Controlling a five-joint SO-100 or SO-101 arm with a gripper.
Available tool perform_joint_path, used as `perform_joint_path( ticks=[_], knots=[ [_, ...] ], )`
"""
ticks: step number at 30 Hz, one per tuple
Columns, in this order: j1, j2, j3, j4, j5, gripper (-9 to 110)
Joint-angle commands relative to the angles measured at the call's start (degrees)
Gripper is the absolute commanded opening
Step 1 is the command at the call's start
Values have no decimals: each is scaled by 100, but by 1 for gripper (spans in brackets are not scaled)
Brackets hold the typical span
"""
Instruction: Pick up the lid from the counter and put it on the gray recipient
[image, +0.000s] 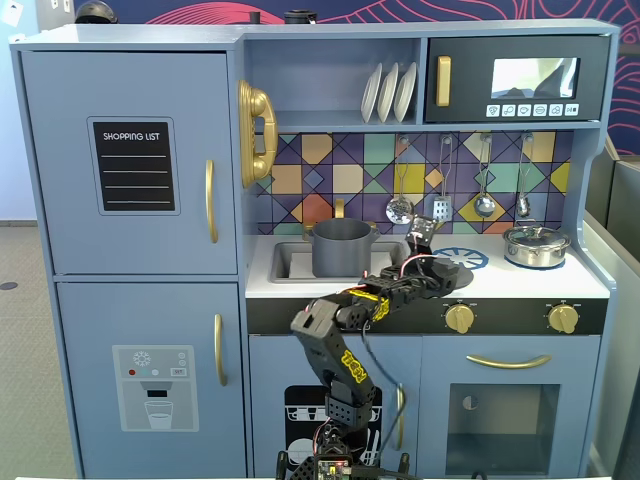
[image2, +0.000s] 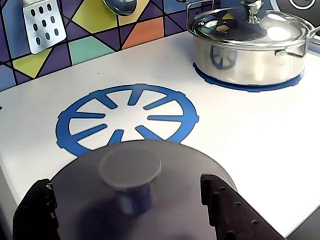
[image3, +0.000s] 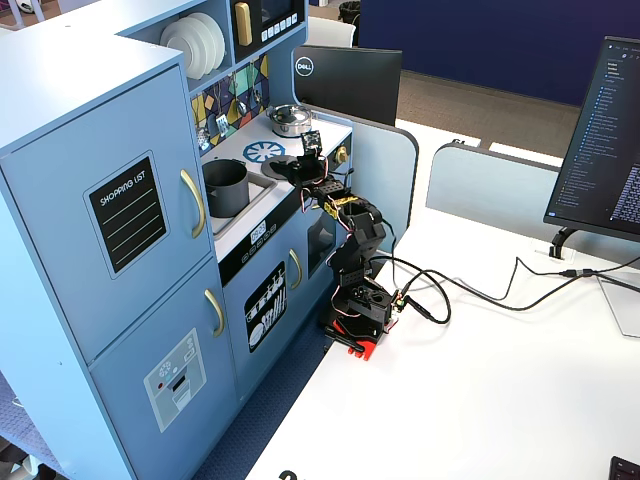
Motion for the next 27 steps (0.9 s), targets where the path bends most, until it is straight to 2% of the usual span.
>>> perform_joint_path(
  ticks=[1,13,15,18,19,27],
  knots=[
    [-9,-343,-624,-299,-114,28],
    [-105,-1248,-1081,-668,-149,23],
    [-149,-1406,-1116,-826,-202,18],
    [-220,-1529,-1107,-958,-387,2],
    [-229,-1538,-1090,-984,-396,0],
    [-272,-1266,-932,-1187,-220,0]
  ],
)
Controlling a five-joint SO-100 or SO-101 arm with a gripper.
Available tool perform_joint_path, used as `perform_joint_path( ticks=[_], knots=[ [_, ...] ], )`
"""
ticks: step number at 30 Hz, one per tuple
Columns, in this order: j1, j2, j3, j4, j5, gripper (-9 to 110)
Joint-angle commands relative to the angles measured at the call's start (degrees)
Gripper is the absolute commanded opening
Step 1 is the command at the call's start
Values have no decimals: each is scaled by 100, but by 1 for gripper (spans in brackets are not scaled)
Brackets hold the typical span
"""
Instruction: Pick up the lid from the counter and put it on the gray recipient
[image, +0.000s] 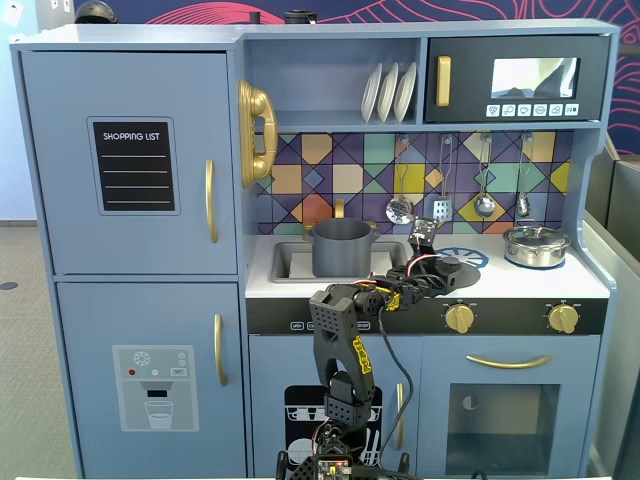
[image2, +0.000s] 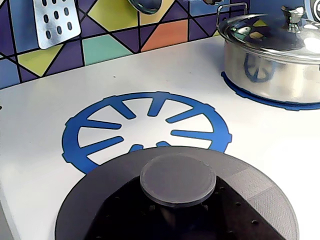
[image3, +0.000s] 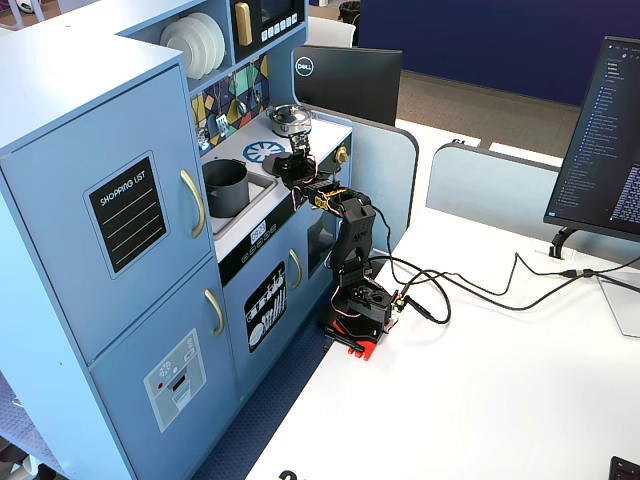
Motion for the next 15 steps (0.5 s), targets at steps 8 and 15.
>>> perform_joint_path(
  ticks=[8,15],
  knots=[
    [44,633,-835,229,0,0],
    [-229,1143,-1784,1239,-44,0]
  ],
)
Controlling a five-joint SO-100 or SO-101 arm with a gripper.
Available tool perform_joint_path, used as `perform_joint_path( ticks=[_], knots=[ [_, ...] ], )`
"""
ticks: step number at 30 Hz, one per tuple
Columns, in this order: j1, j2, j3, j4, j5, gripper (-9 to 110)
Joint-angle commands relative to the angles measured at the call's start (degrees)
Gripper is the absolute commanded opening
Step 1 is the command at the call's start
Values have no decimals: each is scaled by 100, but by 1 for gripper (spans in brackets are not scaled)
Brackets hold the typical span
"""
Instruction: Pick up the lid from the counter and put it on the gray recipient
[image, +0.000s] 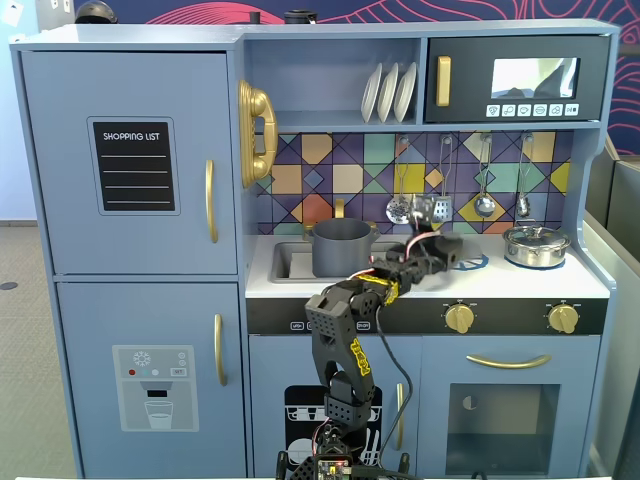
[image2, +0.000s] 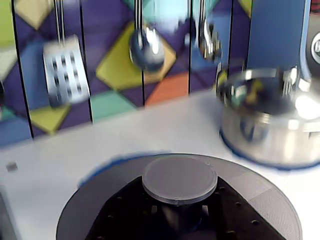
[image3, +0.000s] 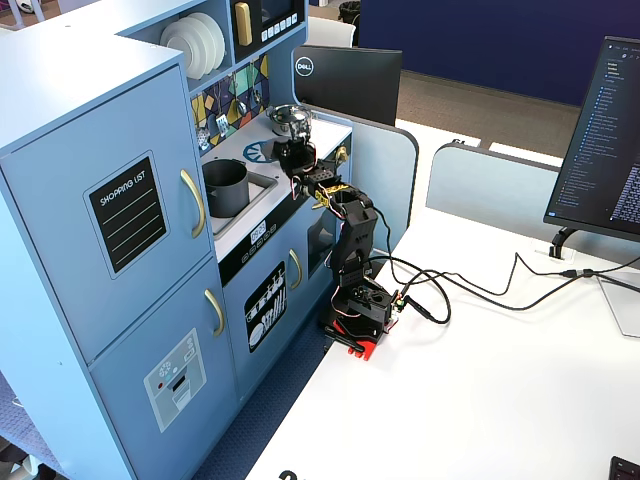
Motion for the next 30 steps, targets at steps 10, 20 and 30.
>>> perform_joint_path(
  ticks=[10,20,30],
  knots=[
    [-1617,1591,-1354,1723,26,0],
    [-2786,1969,-967,2004,-26,0],
    [-3103,1784,-527,1784,-79,0]
  ],
)
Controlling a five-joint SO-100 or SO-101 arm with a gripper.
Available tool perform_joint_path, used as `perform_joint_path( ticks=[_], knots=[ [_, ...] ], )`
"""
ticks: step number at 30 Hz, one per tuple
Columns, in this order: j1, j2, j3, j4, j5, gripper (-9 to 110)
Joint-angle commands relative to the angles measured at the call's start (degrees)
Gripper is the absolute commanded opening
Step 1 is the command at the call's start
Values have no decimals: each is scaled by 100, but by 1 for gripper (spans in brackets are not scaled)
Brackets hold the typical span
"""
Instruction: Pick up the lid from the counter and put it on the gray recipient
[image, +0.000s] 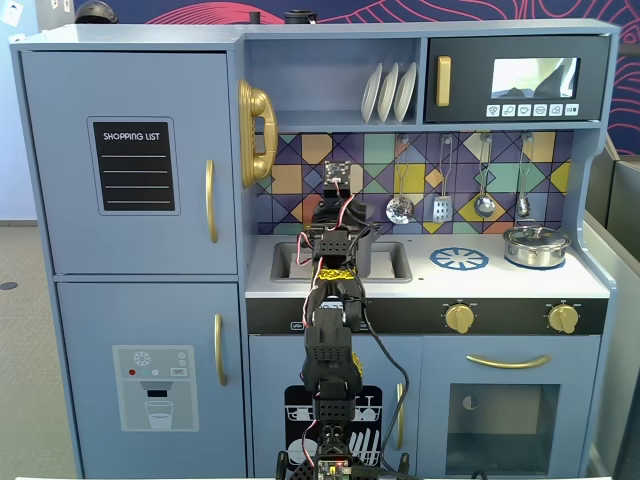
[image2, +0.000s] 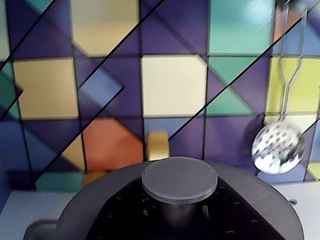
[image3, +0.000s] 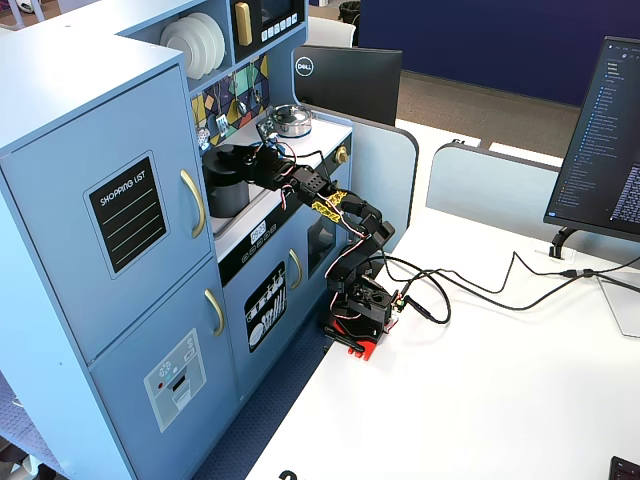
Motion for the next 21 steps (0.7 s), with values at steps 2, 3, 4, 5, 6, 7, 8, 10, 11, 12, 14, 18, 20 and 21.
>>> perform_joint_path(
  ticks=[2,3,4,5,6,7,8,10,11,12,14,18,20,21],
  knots=[
    [-88,44,0,-352,-53,0],
    [-97,0,0,-369,-44,0],
    [-105,-44,9,-396,-44,0],
    [-114,-88,26,-431,-44,0],
    [-123,-132,44,-466,-44,0],
    [-132,-149,70,-501,-35,0],
    [-141,-176,114,-536,-18,0],
    [-141,-229,202,-633,-44,0],
    [-141,-264,246,-703,-44,0],
    [-141,-308,264,-747,-44,0],
    [-105,-431,264,-835,-62,0],
    [26,-650,220,-1020,-88,0],
    [53,-668,211,-1020,-70,0],
    [53,-668,229,-1020,-88,0]
  ],
)
